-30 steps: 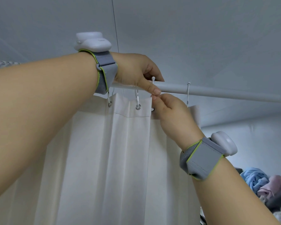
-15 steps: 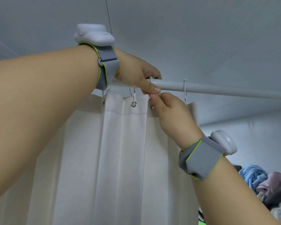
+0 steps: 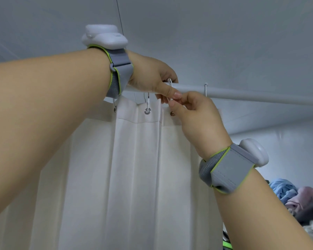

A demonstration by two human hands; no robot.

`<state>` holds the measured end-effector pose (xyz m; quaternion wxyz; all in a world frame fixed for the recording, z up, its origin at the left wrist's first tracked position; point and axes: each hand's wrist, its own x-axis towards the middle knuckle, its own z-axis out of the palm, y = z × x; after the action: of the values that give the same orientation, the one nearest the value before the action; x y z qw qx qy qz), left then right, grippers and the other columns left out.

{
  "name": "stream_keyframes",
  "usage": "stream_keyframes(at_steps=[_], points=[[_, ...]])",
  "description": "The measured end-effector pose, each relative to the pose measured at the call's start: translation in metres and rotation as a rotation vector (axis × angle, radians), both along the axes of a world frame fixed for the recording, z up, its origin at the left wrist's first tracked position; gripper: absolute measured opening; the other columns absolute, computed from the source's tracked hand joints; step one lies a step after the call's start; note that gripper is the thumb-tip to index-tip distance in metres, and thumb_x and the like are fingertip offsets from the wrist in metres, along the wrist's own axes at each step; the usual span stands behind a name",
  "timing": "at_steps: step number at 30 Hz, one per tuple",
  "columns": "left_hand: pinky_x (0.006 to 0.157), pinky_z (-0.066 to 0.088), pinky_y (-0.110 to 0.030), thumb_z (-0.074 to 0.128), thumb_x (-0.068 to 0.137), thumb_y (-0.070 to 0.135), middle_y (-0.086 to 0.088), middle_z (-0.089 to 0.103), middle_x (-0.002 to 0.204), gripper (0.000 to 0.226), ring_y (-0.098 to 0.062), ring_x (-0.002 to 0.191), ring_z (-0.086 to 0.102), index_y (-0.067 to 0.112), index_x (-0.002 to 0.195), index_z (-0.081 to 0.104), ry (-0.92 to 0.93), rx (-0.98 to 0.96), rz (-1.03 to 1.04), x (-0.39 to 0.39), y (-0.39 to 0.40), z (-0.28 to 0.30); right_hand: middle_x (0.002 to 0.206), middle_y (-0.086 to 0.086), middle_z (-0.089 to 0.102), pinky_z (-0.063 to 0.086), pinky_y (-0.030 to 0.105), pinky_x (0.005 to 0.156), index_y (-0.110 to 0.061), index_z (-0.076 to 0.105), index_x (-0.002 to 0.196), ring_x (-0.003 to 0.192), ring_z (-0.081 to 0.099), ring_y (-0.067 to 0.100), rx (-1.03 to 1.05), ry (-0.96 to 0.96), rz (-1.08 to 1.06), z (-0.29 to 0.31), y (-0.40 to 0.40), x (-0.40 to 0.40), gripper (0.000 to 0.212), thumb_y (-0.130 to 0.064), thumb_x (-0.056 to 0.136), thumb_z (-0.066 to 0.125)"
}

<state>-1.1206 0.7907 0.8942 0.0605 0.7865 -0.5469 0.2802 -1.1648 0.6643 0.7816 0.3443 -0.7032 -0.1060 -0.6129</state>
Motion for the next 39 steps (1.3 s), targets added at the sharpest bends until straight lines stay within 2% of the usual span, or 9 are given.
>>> stream_keyframes(at_steps=[3, 8, 15, 18, 23, 25, 32, 37, 39], points=[[0.052, 0.037, 0.0, 0.059, 0.087, 0.045, 0.008, 0.071, 0.086, 0.031, 0.007, 0.063, 0.059, 0.018, 0.101, 0.063, 0.012, -0.048, -0.021, 0.001, -0.002, -0.002, 0.08, 0.002, 0.067, 0.039, 0.023, 0.062, -0.017, 0.061, 0.076, 0.07, 0.055, 0.011, 0.045, -0.022, -0.008, 0.001, 0.002, 0.004, 0.011, -0.017, 0.086, 0.065], [0.051, 0.037, -0.005, 0.059, 0.086, 0.048, 0.008, 0.071, 0.088, 0.028, 0.005, 0.061, 0.055, 0.023, 0.099, 0.061, -0.031, -0.04, 0.016, -0.001, -0.002, -0.001, 0.072, 0.003, 0.07, 0.044, 0.018, 0.059, -0.013, 0.068, 0.071, 0.063, 0.06, 0.009, 0.113, -0.06, 0.027, -0.001, 0.005, 0.003, 0.011, -0.014, 0.081, 0.071], [0.045, 0.034, -0.005, 0.06, 0.088, 0.046, 0.01, 0.065, 0.08, 0.027, 0.0, 0.059, 0.051, 0.022, 0.101, 0.059, -0.133, -0.053, 0.046, 0.001, -0.003, 0.0, 0.057, -0.006, 0.061, 0.031, 0.013, 0.047, -0.015, 0.072, 0.07, 0.044, 0.046, 0.0, 0.135, -0.082, -0.051, -0.001, 0.006, 0.008, 0.01, -0.022, 0.077, 0.074], [0.045, 0.033, -0.004, 0.059, 0.088, 0.046, 0.011, 0.063, 0.078, 0.03, -0.003, 0.062, 0.049, 0.022, 0.106, 0.059, -0.119, -0.038, 0.054, 0.0, -0.001, 0.0, 0.059, -0.005, 0.062, 0.034, 0.02, 0.053, -0.013, 0.072, 0.071, 0.049, 0.048, 0.003, 0.124, -0.098, -0.068, -0.002, 0.005, 0.008, 0.011, -0.021, 0.078, 0.073], [0.043, 0.032, -0.004, 0.058, 0.089, 0.046, 0.013, 0.056, 0.071, 0.027, -0.002, 0.059, 0.046, 0.024, 0.106, 0.056, -0.119, -0.035, 0.055, 0.001, 0.0, 0.002, 0.069, 0.001, 0.07, 0.045, 0.025, 0.06, -0.014, 0.072, 0.072, 0.062, 0.06, 0.013, 0.134, -0.11, -0.09, -0.002, 0.005, 0.011, 0.011, -0.022, 0.078, 0.073], [0.043, 0.032, -0.005, 0.058, 0.088, 0.047, 0.012, 0.057, 0.072, 0.027, -0.002, 0.06, 0.047, 0.024, 0.103, 0.056, -0.118, -0.038, 0.045, 0.001, -0.001, 0.001, 0.07, 0.001, 0.07, 0.044, 0.025, 0.061, -0.016, 0.07, 0.071, 0.062, 0.057, 0.012, 0.134, -0.123, -0.114, -0.002, 0.004, 0.013, 0.011, -0.023, 0.079, 0.072], [0.045, 0.033, -0.002, 0.057, 0.089, 0.047, 0.014, 0.063, 0.082, 0.028, 0.013, 0.051, 0.049, 0.025, 0.105, 0.059, -0.083, -0.053, 0.017, 0.001, 0.002, -0.001, 0.074, 0.003, 0.07, 0.045, 0.026, 0.064, -0.016, 0.068, 0.072, 0.066, 0.058, 0.013, 0.106, -0.128, -0.103, -0.003, 0.003, 0.011, 0.012, -0.022, 0.082, 0.069], [0.047, 0.034, -0.002, 0.057, 0.088, 0.048, 0.012, 0.065, 0.086, 0.029, 0.006, 0.061, 0.053, 0.024, 0.105, 0.059, -0.053, -0.065, -0.005, 0.003, 0.001, -0.002, 0.076, -0.001, 0.069, 0.048, 0.028, 0.069, -0.015, 0.068, 0.078, 0.069, 0.059, 0.013, 0.076, -0.111, -0.115, -0.005, 0.004, 0.007, 0.006, -0.021, 0.08, 0.069], [0.053, 0.038, -0.008, 0.06, 0.086, 0.049, 0.012, 0.061, 0.081, 0.03, 0.0, 0.064, 0.05, 0.025, 0.104, 0.058, -0.091, -0.06, 0.012, 0.002, 0.002, -0.003, 0.084, -0.003, 0.068, 0.048, 0.029, 0.074, -0.018, 0.066, 0.084, 0.079, 0.06, 0.014, -0.004, -0.051, -0.175, -0.008, 0.004, 0.001, 0.006, -0.018, 0.079, 0.07]])
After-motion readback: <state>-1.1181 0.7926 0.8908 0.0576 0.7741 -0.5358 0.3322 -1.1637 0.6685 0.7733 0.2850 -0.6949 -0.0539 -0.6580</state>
